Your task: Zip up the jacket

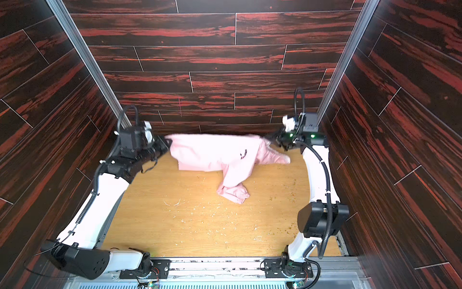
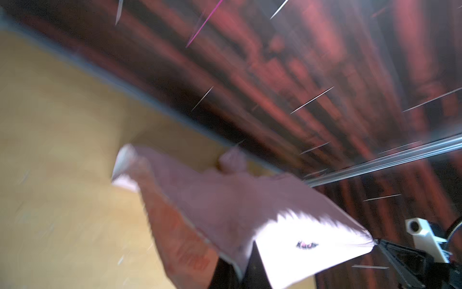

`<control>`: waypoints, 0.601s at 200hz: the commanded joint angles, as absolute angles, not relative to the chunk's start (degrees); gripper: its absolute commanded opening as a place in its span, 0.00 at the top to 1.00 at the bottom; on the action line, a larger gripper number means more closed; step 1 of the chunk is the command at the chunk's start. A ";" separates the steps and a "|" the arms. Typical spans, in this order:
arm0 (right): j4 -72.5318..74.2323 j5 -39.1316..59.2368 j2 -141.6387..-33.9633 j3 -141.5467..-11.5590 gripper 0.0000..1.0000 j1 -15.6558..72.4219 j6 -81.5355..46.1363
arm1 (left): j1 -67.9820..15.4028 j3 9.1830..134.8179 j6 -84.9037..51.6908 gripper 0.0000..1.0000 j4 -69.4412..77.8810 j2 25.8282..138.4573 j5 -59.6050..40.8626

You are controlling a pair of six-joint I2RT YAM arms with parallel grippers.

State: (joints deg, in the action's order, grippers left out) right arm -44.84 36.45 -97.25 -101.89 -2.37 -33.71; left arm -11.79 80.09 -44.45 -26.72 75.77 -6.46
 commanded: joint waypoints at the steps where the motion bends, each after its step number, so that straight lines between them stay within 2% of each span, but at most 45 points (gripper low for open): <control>1: -42.89 30.72 -91.50 -94.06 1.00 -3.50 -29.45 | -9.53 72.45 -46.31 1.00 -25.06 69.62 -3.59; 43: -42.60 26.78 -90.33 -84.38 1.00 -3.52 -26.42 | -8.14 64.64 -46.69 1.00 -25.48 65.51 -3.87; 120: -44.27 22.11 -92.26 -83.76 1.00 -3.70 -25.31 | -3.99 65.66 -44.20 1.00 -29.51 65.29 -4.89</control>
